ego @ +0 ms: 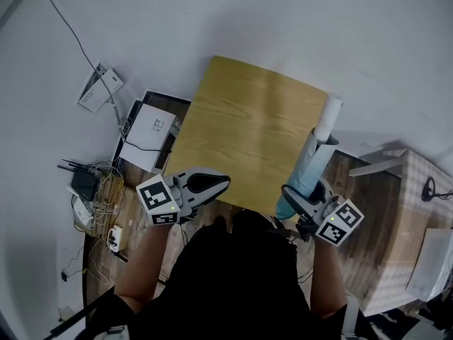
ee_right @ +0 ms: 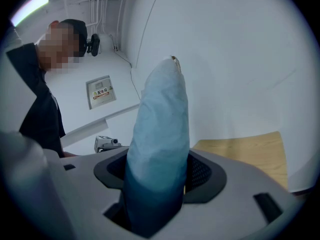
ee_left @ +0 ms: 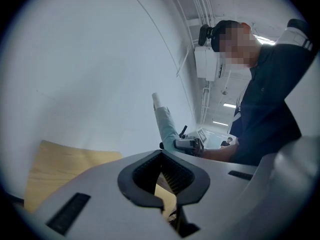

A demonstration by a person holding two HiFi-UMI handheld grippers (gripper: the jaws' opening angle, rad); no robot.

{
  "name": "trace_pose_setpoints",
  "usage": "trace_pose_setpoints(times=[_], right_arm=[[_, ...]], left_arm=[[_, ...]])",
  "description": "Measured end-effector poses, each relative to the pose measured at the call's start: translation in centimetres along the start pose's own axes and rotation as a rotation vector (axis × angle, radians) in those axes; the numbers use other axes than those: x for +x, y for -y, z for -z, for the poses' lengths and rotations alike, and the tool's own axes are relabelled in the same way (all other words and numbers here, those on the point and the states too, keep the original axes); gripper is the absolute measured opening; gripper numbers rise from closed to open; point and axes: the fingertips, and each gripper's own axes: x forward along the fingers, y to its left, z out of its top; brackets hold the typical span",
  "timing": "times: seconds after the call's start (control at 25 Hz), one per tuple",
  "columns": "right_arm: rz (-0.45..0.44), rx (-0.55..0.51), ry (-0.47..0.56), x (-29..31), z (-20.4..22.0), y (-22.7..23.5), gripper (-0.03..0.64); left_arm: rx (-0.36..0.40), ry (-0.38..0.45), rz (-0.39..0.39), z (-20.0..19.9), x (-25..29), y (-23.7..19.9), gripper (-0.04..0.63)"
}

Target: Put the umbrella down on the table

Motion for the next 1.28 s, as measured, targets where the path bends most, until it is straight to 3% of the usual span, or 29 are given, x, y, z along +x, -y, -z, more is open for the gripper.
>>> trace_pose_setpoints(times=[0.2,0.36,0.56,0.76,0.88,1.12,1.28], right_arm=[[-0.01,0.011,0.021,-0.6,-1.6,3.6,0.296],[-0.015,0.014,0.044,-0.1,-2.6,6.1,0.296],[0.033,-0.08,-0.04,0.6,-0.8,9.1,0.296],[0.061,-0.061,-0.063,2.0,0.0,11.1,0.296],[0.092,-0.045,-0.079,2.8,0.5,11.9,0.297],[0.174,-0.012,-0.143,5.4,1.9,13.7,0.296],[0.213,0.005,-0.2,6.6,3.2,14.4,0.296]], left_arm=[[0.02,-0.042,-0.011,-1.4,3.3,-0.3,0.012],[-0.007,-0.072,-0.013,-1.6,5.4,-1.2,0.012],[0.032,-0.165,-0.06,-0.6,7.1,-2.2,0.012],[-0.013,-0.196,-0.065,0.2,7.5,-3.8,0.012],[-0.041,-0.211,-0.052,1.1,7.8,-5.4,0.012],[-0.023,-0.239,0.033,3.2,8.7,-9.0,0.012],[-0.079,-0.217,0.035,4.1,8.8,-11.7,0.012]])
